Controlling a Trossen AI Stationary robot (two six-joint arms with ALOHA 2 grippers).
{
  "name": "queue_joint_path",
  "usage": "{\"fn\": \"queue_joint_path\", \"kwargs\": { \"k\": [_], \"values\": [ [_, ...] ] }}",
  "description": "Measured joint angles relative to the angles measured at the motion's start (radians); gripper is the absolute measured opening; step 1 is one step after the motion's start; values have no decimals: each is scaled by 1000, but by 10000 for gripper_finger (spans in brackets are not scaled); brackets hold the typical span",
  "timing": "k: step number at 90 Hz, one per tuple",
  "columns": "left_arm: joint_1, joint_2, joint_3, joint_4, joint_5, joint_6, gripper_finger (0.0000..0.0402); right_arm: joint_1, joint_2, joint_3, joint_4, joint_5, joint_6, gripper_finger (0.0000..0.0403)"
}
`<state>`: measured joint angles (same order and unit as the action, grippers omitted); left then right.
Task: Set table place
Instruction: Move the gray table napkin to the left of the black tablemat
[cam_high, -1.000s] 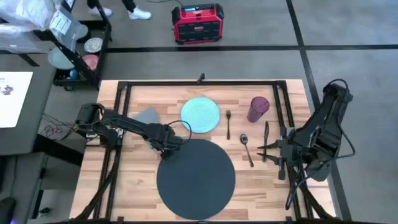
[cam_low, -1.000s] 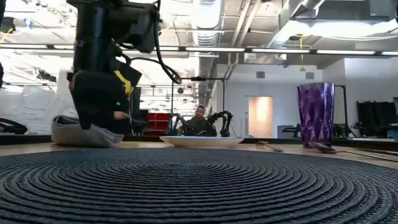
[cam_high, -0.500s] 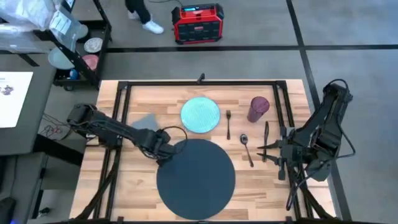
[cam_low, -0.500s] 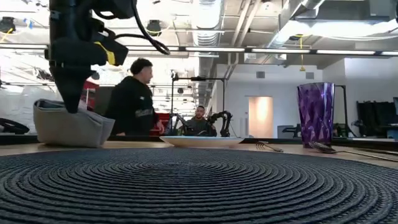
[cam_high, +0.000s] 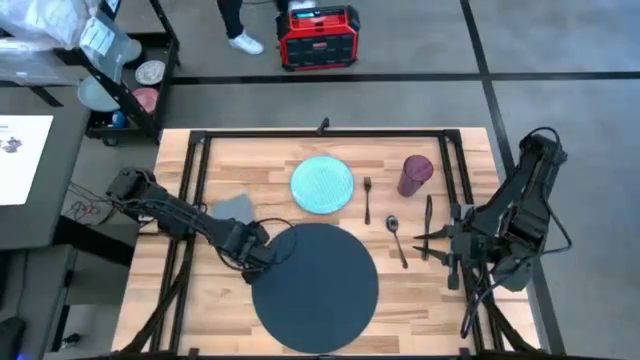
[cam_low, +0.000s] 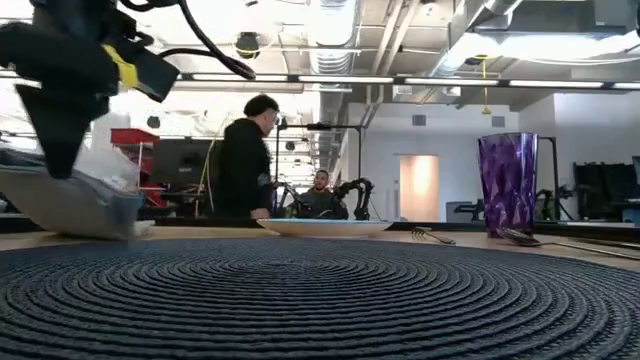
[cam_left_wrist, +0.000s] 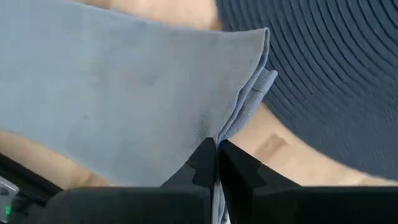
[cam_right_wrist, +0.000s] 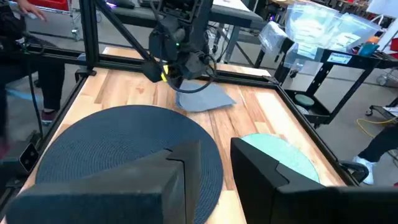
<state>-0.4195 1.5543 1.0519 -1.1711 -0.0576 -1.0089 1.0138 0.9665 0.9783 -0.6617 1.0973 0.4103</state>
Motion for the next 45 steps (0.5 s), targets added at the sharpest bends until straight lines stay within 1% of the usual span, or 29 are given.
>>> {"fn": "queue_joint_path", "kwargs": {
  "k": [34,45],
  "values": [
    [-79,0,0,-16,158,-32,0,0,0,0,2,0,0,77],
    [-103,0,0,-16,189,-36,0,0,0,0,5,0,0,77]
  ]
}}
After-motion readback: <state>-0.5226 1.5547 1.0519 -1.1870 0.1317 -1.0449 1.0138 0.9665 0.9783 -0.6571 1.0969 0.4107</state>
